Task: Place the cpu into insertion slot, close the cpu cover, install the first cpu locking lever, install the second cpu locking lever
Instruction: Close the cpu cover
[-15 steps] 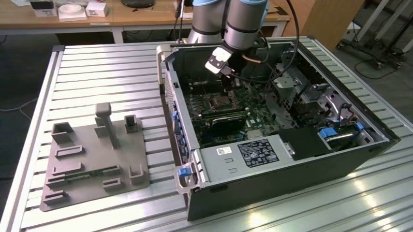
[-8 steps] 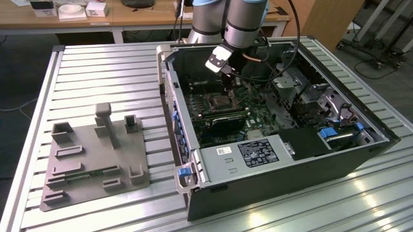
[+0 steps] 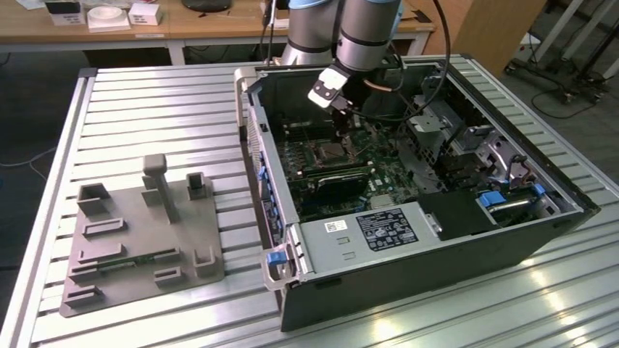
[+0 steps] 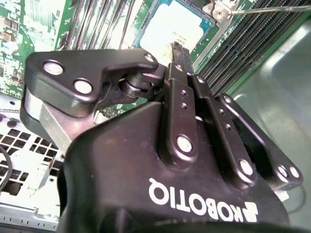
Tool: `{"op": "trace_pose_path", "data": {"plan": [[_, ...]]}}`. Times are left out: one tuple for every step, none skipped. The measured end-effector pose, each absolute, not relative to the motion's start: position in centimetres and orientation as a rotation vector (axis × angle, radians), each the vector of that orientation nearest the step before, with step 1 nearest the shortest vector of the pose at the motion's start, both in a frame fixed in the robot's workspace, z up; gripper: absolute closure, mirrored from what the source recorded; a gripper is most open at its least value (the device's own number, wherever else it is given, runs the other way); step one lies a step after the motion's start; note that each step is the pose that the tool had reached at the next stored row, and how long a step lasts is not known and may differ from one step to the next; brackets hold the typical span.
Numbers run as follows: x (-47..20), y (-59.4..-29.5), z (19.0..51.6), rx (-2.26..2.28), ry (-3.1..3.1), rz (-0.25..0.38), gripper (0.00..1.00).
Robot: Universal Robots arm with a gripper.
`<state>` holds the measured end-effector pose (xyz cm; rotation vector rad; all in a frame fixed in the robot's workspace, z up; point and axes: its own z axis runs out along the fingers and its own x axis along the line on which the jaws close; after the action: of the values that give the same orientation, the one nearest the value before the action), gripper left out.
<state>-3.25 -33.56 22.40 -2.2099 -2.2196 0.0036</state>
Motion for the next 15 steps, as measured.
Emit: {"op": "trace_pose_path", "data": {"plan": [[-3.2, -33.6, 22.6, -2.21, -2.22, 0.004, 0.89], [-3.2, -33.6, 22.7, -2.21, -2.22, 0.004, 0.89], [-3.2, -33.6, 22.9, -2.21, -2.22, 0.004, 0.89], [-3.2, -33.6, 23.1, -2.21, -2.22, 0.004, 0.89], [-3.2, -33.6, 23.3, -2.21, -2.22, 0.004, 0.89], [-3.2, -33.6, 23.5, -2.21, -2.22, 0.004, 0.89], [-3.2, -33.6, 23.7, -2.21, -2.22, 0.004, 0.89], [-3.2, -33.6, 23.9, -2.21, -2.22, 0.004, 0.89], [-3.2, -33.6, 24.1, -2.21, -2.22, 0.004, 0.89], [-3.2, -33.6, 24.3, -2.21, -2.22, 0.004, 0.89], [-3.2, -33.6, 24.5, -2.21, -2.22, 0.004, 0.89], [-3.2, -33.6, 24.8, -2.21, -2.22, 0.004, 0.89], [-3.2, -33.6, 25.1, -2.21, -2.22, 0.004, 0.89], [-3.2, -33.6, 25.3, -2.21, -2.22, 0.004, 0.89], [-3.2, -33.6, 25.5, -2.21, -2.22, 0.004, 0.89]]}}
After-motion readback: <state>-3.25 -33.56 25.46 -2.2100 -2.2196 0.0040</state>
